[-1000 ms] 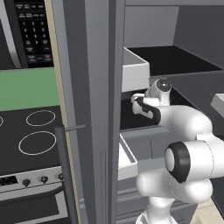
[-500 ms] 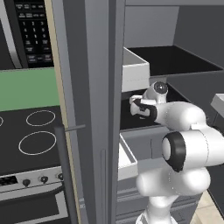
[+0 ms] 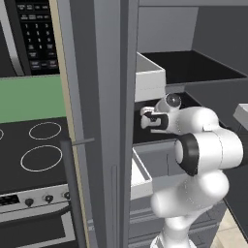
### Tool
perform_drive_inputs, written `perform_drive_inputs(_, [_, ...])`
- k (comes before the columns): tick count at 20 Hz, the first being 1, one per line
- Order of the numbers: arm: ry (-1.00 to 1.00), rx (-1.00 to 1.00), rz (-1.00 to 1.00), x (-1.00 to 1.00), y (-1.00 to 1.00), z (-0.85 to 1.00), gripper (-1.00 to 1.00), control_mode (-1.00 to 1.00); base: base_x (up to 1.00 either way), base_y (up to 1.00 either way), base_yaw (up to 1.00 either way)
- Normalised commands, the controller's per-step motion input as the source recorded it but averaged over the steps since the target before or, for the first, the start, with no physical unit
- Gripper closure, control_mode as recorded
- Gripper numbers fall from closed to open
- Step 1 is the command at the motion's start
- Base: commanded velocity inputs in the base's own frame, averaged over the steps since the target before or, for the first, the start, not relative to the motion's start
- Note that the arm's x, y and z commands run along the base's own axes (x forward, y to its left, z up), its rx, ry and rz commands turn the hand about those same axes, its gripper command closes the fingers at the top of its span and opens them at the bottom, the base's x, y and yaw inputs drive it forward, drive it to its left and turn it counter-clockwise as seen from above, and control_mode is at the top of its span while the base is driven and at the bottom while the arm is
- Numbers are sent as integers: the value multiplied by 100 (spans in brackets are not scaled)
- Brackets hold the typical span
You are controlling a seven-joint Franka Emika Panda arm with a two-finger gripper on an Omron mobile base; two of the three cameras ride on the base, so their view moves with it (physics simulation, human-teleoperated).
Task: Pick the egg and butter from the fridge and place them by the bowl for mixing.
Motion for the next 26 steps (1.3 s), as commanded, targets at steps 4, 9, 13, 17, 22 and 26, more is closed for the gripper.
perform_drive_inputs(4, [0,0,0,26,4,-11,-100,-100,0,0,0])
perform_drive_inputs(9, [0,0,0,25,2,-13,-100,-100,0,0,0])
perform_drive_inputs(13, [-2,-1,0,24,0,-14,-100,-100,0,0,0])
perform_drive_inputs(17, [-1,-4,0,12,3,-34,100,-100,0,0,0])
perform_drive_inputs(22, [0,-14,0,7,21,-81,100,-100,0,0,0])
perform_drive_inputs(26, [0,-1,0,0,0,-61,100,-100,0,0,0])
